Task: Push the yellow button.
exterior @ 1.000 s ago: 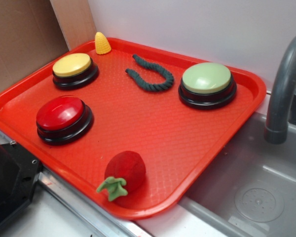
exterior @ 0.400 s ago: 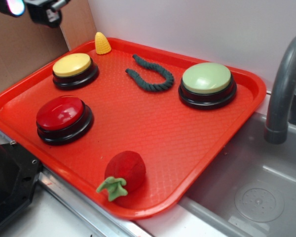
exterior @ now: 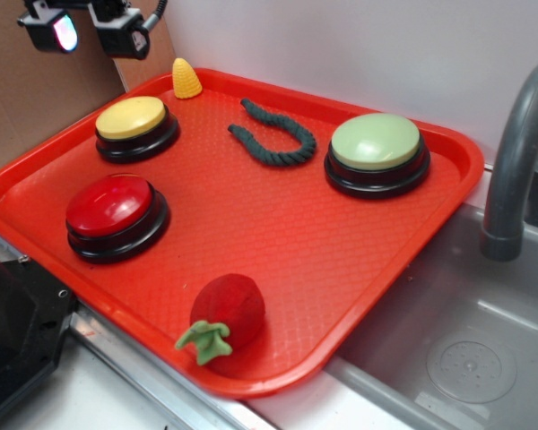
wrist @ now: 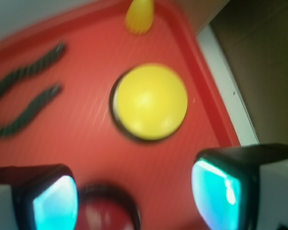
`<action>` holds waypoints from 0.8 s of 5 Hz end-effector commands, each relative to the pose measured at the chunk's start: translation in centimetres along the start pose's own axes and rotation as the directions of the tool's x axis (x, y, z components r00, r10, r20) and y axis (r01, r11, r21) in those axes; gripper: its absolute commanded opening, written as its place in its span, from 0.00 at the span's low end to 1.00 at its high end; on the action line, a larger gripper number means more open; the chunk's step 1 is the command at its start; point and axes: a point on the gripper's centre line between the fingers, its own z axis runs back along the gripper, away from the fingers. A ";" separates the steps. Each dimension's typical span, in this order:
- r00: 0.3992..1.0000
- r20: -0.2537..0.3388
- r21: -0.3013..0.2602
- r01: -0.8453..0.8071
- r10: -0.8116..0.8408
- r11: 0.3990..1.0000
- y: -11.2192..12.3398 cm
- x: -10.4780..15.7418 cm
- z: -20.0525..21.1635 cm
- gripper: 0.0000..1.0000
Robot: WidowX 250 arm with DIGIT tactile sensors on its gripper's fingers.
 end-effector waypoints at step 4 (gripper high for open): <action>0.999 0.016 -0.033 0.050 -0.050 0.998 1.9 3.0 -6.9 1.00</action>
